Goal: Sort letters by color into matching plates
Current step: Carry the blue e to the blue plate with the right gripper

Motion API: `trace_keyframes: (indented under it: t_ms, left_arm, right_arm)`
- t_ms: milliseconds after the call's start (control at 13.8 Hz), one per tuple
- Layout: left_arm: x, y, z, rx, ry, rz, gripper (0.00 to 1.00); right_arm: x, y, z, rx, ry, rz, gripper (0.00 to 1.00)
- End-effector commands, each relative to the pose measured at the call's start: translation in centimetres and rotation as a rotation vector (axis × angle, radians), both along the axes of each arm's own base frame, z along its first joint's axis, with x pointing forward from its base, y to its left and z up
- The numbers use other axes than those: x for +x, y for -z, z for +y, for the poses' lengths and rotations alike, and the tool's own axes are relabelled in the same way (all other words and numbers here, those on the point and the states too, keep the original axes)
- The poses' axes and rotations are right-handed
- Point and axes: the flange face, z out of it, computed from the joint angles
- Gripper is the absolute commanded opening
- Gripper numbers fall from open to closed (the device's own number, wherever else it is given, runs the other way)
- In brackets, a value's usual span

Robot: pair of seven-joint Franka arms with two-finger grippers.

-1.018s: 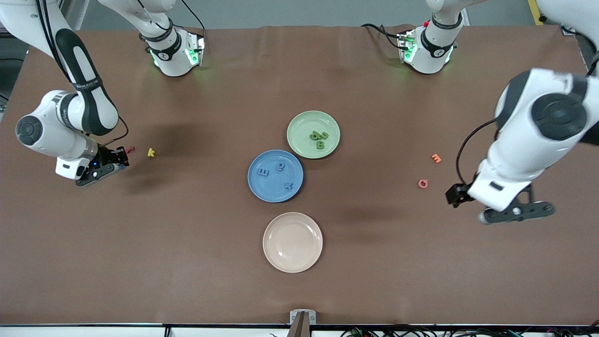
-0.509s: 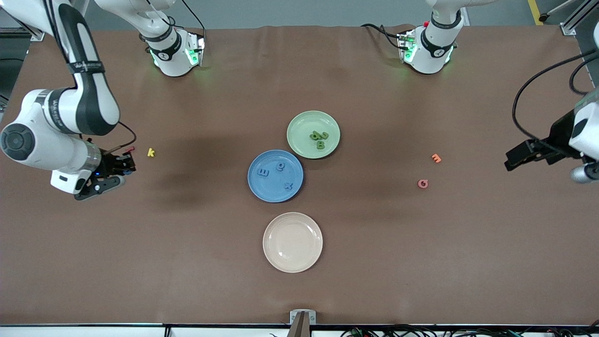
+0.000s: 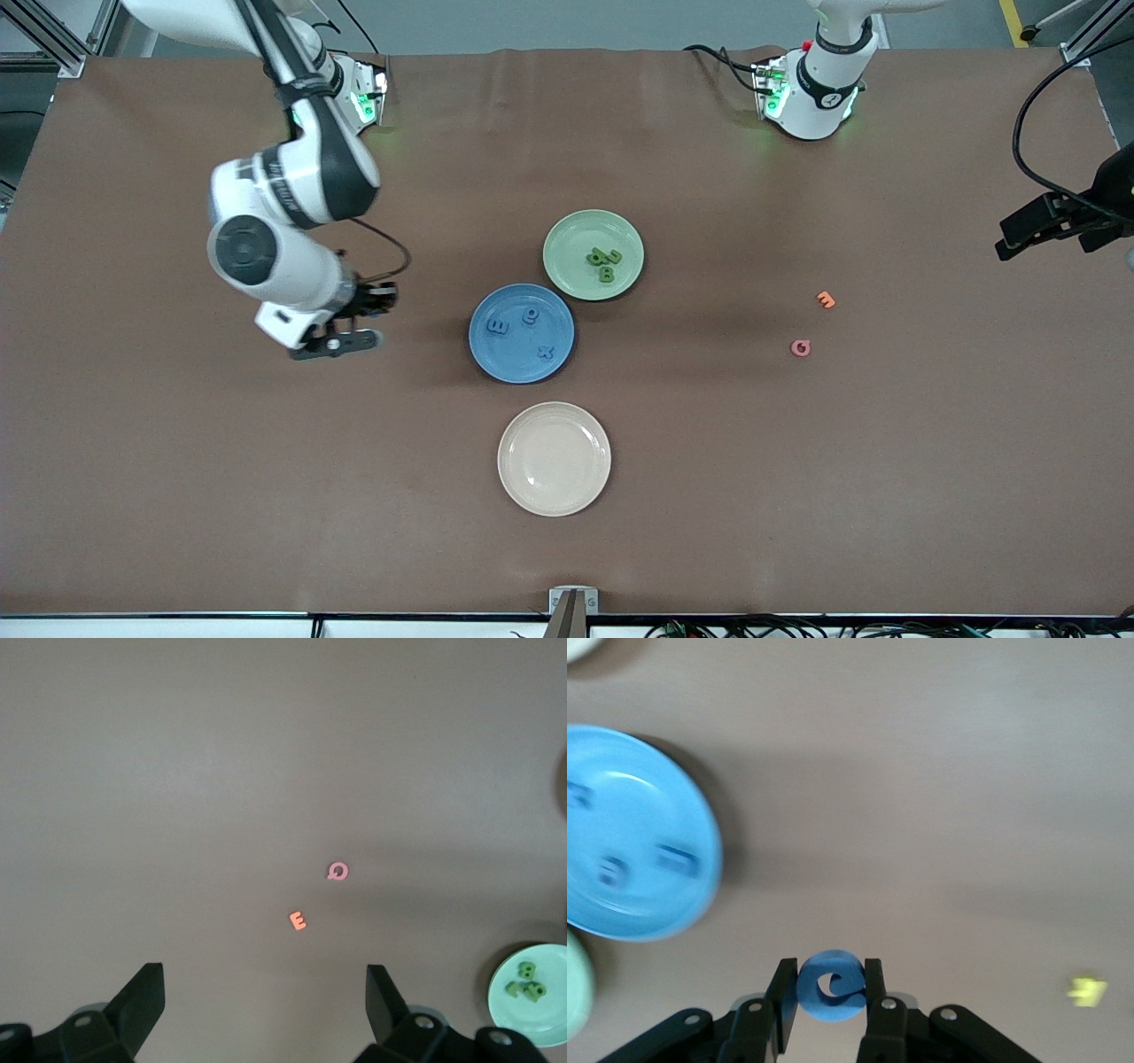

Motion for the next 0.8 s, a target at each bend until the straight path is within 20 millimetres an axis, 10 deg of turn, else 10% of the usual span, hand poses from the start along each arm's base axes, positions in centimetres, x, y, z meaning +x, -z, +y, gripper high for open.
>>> trace_keyframes:
  t_ms: [0,436,727]
  left_arm:
    - [-2.4,0.1,0.8,-0.015,0.016,0.016,1.00]
    - [-4.4,0.0,-2.4,-0.022,0.076,0.022,1.00]
    - [-4.6,-0.1,-4.4,-0.007,0.112,0.019,1.00]
  right_arm:
    - [1.4,2.2,5.4,-0.001,0.091,-0.023,0.14]
    - [1.5,9.0,14.7,0.000,0.180,-0.106,0.14]
    - [2.1,11.5,15.7,0.027,0.200,-0.119,0.14]
